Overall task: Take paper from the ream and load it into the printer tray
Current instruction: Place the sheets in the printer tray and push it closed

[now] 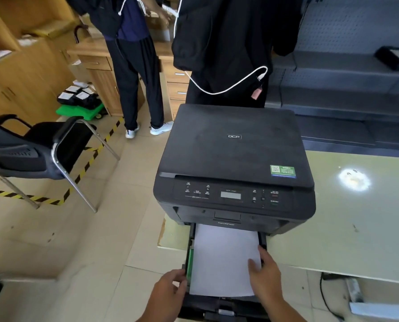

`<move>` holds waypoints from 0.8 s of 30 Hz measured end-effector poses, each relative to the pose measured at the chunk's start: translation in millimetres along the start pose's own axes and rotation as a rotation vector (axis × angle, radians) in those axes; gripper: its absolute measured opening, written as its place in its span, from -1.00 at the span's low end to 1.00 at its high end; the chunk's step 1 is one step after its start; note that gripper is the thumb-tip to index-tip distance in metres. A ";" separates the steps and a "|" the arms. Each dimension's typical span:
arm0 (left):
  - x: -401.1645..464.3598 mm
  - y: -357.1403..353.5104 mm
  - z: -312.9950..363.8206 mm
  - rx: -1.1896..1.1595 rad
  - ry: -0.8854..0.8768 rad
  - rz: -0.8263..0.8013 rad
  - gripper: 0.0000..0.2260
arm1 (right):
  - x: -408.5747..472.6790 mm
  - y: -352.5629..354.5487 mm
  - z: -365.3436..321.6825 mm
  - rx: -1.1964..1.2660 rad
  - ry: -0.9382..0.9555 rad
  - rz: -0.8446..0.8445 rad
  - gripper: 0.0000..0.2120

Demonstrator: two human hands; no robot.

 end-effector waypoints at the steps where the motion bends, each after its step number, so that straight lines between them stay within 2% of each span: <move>1: 0.6 0.5 2.1 0.002 -0.017 0.009 -0.78 | -1.7 3.0 -5.1 -0.069 0.061 0.014 -0.55; 3: 3.6 -1.4 6.2 0.000 -0.051 0.019 -0.78 | -4.2 14.3 -11.8 -0.242 0.188 0.098 -0.59; 5: 7.6 -4.8 8.3 0.026 -0.063 0.024 -0.79 | -5.5 24.0 0.2 -0.340 0.158 0.140 -0.56; 7: 11.4 -10.5 7.8 0.074 -0.057 0.038 -0.77 | -9.0 28.7 20.8 -0.309 0.013 0.095 -0.58; 9: 11.7 -15.3 11.0 0.131 -0.053 0.051 -0.75 | -13.0 32.2 34.5 -0.256 -0.042 0.061 -0.76; 11: 11.3 -18.8 15.8 0.152 -0.048 0.075 -0.71 | -14.3 36.8 35.9 -0.242 -0.028 0.049 -0.93; 16: 16.1 -22.0 20.4 0.206 0.021 0.123 -0.68 | -9.0 38.5 32.3 -0.330 0.057 0.029 -0.98; 19: 19.3 -24.6 22.9 0.222 0.036 0.137 -0.67 | -8.4 38.2 30.0 -0.366 0.081 0.062 -0.95; 24: 24.1 -27.3 22.8 0.211 0.061 0.143 -0.68 | -7.4 37.8 25.0 -0.426 0.077 0.056 -0.73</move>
Point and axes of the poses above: each hand's wrist, its own x-axis towards the middle knuckle, its own y-axis out of the back of the hand, z = x × y, the point moved 5 cm from there along x, towards the middle knuckle, and after that the axes turned 10 degrees about y, right-handed, at the moved point
